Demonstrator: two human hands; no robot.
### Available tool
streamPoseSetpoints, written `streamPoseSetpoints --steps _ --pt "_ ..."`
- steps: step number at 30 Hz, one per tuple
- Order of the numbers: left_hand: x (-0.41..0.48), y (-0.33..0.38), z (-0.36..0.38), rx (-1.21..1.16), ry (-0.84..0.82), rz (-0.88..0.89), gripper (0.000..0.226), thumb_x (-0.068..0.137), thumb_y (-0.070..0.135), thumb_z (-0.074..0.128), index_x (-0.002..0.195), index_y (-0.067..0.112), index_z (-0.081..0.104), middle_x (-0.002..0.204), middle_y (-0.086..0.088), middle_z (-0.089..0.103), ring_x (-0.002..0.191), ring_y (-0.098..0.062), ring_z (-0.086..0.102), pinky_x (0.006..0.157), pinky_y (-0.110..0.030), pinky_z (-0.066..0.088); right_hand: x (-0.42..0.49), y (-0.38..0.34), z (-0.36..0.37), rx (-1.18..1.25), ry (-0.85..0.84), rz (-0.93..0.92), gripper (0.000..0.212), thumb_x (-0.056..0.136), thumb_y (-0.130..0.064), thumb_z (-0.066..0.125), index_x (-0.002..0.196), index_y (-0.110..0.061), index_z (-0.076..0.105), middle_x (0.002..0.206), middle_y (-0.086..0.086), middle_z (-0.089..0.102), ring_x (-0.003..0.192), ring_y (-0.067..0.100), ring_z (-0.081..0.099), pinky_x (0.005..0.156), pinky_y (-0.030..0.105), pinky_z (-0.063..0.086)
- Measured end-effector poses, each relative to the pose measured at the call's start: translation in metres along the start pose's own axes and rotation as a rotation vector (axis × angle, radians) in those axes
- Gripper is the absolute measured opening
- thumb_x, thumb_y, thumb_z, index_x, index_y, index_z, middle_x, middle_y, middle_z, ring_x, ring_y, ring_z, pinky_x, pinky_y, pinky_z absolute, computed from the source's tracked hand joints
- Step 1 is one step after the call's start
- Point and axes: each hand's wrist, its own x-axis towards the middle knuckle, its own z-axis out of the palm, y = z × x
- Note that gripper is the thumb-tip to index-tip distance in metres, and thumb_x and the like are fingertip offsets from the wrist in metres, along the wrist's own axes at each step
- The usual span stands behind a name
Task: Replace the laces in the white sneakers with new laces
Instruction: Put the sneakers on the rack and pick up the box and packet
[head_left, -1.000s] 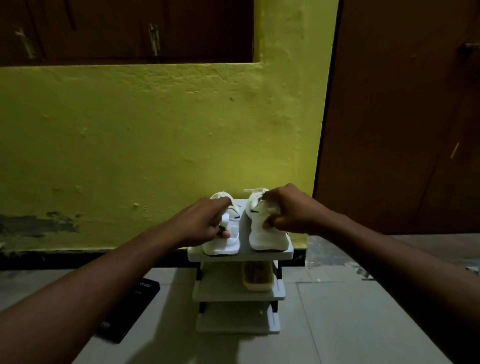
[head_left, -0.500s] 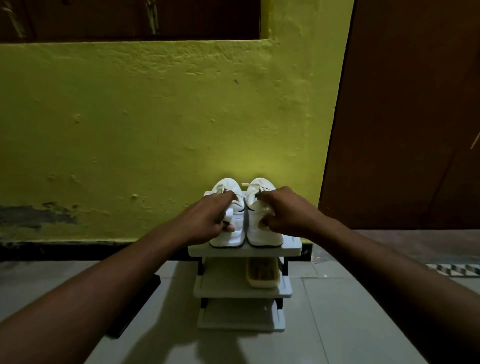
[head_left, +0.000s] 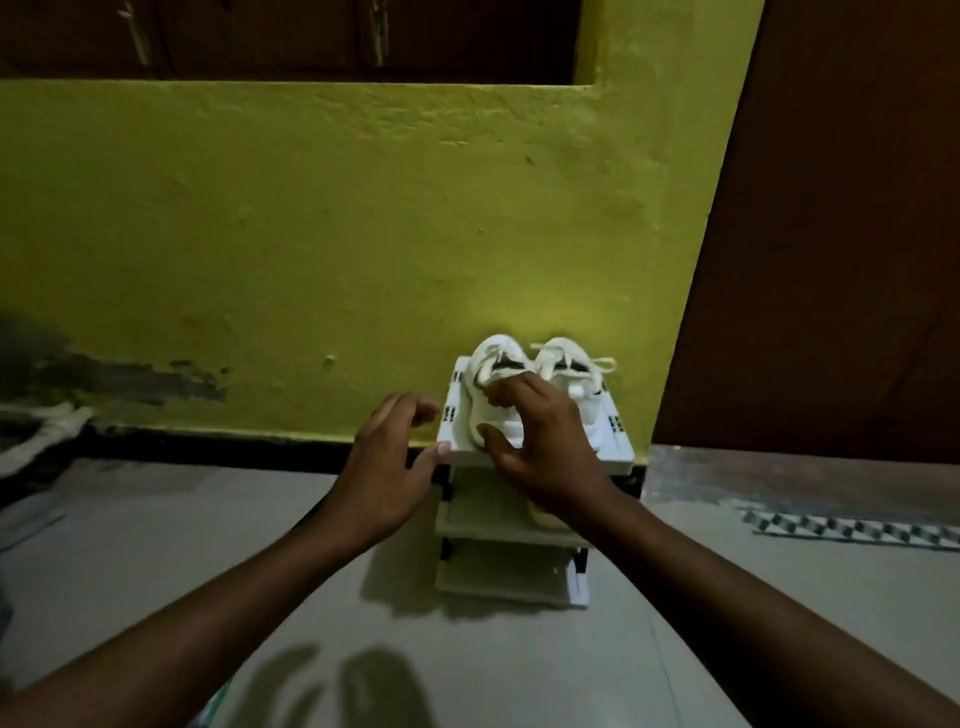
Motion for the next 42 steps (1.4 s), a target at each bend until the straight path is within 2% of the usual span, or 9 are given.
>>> streamPoseSetpoints --steps 5,15,21,24,27,31,34,38,42 --pt "-0.058 -0.050 -0.016 -0.002 0.040 -0.228 0.026 0.090 0.018 0.075 0.112 0.016 0.062 0.112 0.001 0.062 0.104 -0.013 0.062 0.090 -0.035 0.054 -0.030 -0.027 0.054 0.092 -0.177 0.067 0.030 0.081 -0.014 0.071 0.110 -0.009 0.066 0.104 0.005 0.062 0.095 0.020 0.061 0.082 0.030 0.051" --pt "-0.136 -0.190 0.019 0.069 0.083 -0.681 0.029 0.086 0.007 0.077 0.105 0.021 0.060 0.114 0.000 0.059 0.104 -0.016 0.058 0.087 -0.027 0.042 -0.037 0.000 0.215 0.150 -0.552 0.158 0.039 0.088 -0.021 0.071 0.125 -0.015 0.061 0.118 0.000 0.057 0.109 0.015 0.054 0.090 0.026 0.044" --pt "-0.181 -0.270 0.012 0.452 -0.001 -0.845 0.043 0.079 0.019 0.081 0.116 0.022 0.058 0.126 -0.005 0.051 0.111 -0.032 0.058 0.092 -0.051 0.049 -0.036 0.029 0.319 0.199 -0.667 0.400 0.047 0.086 -0.023 0.075 0.129 -0.019 0.056 0.108 0.000 0.057 0.103 0.019 0.057 0.077 0.027 0.042" --pt "-0.199 -0.308 0.010 0.687 -0.060 -0.959 0.070 0.068 0.036 0.086 0.129 0.024 0.055 0.139 -0.015 0.044 0.122 -0.042 0.047 0.095 -0.056 0.045 -0.028 0.038 0.375 0.250 -0.695 0.525 0.066 0.086 -0.036 0.077 0.141 -0.020 0.044 0.124 0.005 0.056 0.113 0.021 0.055 0.086 0.030 0.045" --pt "-0.218 -0.327 0.013 0.753 -0.020 -0.985 0.072 0.068 0.039 0.086 0.132 0.019 0.059 0.132 -0.026 0.048 0.109 -0.050 0.049 0.083 -0.058 0.050 -0.016 0.034 0.425 0.243 -0.668 0.747 0.096 0.077 -0.061 0.076 0.151 -0.030 0.024 0.149 0.017 0.034 0.131 0.040 0.046 0.104 0.052 0.047" --pt "-0.228 -0.340 0.014 0.711 0.147 -0.871 0.052 0.081 0.031 0.078 0.128 0.018 0.061 0.126 -0.016 0.055 0.110 -0.040 0.052 0.089 -0.053 0.048 0.000 0.020 0.474 0.180 -0.608 0.974 0.113 0.066 -0.076 0.074 0.152 -0.041 0.009 0.154 0.015 0.011 0.136 0.047 0.032 0.105 0.060 0.039" --pt "-0.224 -0.346 0.014 0.648 0.203 -0.764 0.052 0.083 0.032 0.072 0.128 0.010 0.059 0.117 -0.012 0.057 0.106 -0.033 0.056 0.095 -0.046 0.043 0.001 0.015 0.497 0.080 -0.640 1.026 0.121 0.061 -0.073 0.077 0.153 -0.040 0.006 0.154 0.016 0.007 0.138 0.044 0.023 0.107 0.060 0.030" --pt "-0.211 -0.351 0.010 0.526 0.223 -0.836 0.071 0.072 0.027 0.090 0.131 0.005 0.058 0.119 -0.013 0.062 0.107 -0.032 0.059 0.092 -0.028 0.037 0.000 0.010 0.509 0.009 -0.631 1.060 0.118 0.059 -0.055 0.077 0.151 -0.032 0.008 0.146 0.018 0.017 0.129 0.042 0.026 0.104 0.053 0.031" --pt "-0.191 -0.352 0.007 0.473 0.191 -0.889 0.080 0.064 0.034 0.095 0.129 0.004 0.059 0.116 -0.014 0.066 0.104 -0.032 0.064 0.088 -0.028 0.041 0.003 0.009 0.510 -0.046 -0.662 1.062 0.118 0.060 -0.045 0.075 0.153 -0.028 0.005 0.146 0.020 0.019 0.129 0.043 0.026 0.102 0.053 0.031"
